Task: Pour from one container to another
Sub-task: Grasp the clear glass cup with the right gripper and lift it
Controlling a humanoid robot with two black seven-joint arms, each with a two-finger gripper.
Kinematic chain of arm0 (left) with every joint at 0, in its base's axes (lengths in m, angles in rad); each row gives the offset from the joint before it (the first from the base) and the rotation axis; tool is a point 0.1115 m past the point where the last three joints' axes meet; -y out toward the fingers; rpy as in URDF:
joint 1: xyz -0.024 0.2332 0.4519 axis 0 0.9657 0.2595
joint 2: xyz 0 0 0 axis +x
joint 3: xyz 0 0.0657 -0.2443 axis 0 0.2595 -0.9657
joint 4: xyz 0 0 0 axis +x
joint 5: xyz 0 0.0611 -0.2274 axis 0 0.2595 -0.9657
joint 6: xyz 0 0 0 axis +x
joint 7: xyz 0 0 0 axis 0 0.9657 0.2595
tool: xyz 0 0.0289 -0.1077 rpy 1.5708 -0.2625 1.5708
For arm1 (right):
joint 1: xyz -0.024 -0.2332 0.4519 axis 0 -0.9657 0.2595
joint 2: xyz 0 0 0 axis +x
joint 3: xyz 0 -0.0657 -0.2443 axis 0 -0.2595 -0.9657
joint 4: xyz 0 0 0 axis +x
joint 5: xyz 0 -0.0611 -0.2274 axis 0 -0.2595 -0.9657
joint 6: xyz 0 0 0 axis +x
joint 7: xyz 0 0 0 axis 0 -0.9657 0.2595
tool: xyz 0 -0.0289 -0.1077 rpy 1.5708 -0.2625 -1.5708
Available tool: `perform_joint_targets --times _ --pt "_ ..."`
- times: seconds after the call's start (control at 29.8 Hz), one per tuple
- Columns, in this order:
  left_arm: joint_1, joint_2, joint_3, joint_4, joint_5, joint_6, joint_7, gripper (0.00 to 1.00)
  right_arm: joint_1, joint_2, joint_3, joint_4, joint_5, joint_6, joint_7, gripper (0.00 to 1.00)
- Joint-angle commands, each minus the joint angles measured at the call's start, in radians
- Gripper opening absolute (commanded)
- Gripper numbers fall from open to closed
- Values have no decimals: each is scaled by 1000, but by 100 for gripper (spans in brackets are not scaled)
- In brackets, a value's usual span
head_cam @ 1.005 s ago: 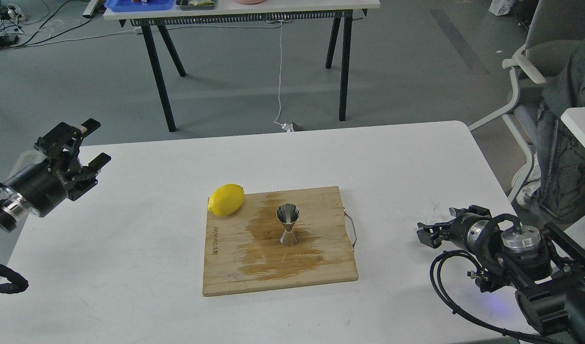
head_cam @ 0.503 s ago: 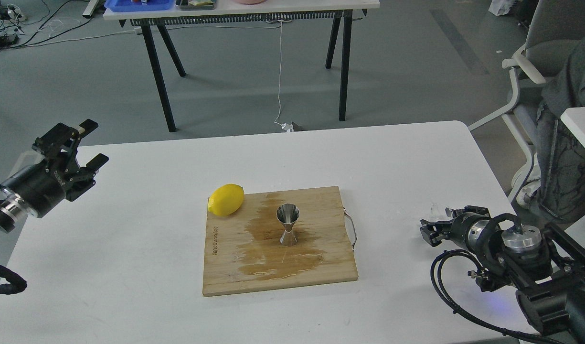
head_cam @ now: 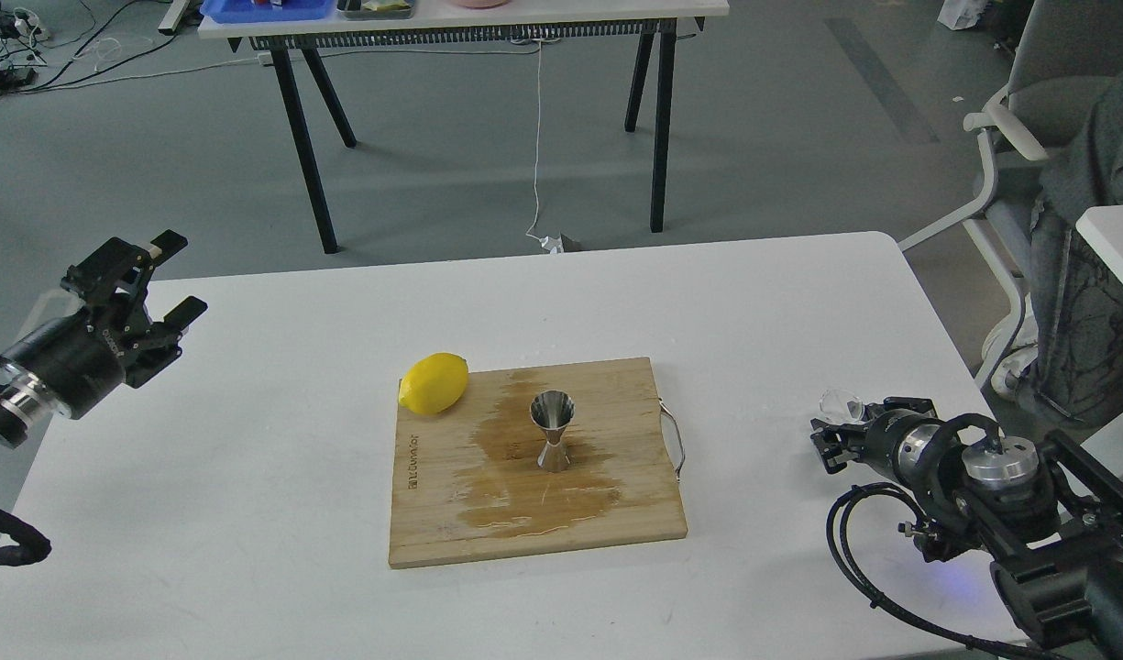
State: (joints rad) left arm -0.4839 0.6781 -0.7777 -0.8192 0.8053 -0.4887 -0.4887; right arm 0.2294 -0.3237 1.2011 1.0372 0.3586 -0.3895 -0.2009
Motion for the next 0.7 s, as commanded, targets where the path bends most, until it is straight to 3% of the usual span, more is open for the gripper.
perform_joint_targets --times 0.0,0.34,0.67 --pt "1 0 0 0 0 0 0 100 -2 0 0 1 -1 1 0 44" --pt "1 -2 0 0 0 0 0 100 24 0 3 30 -3 3 -2 42" --pt "1 -6 0 0 0 0 0 100 254 0 -41 101 -115 3 -12 42"
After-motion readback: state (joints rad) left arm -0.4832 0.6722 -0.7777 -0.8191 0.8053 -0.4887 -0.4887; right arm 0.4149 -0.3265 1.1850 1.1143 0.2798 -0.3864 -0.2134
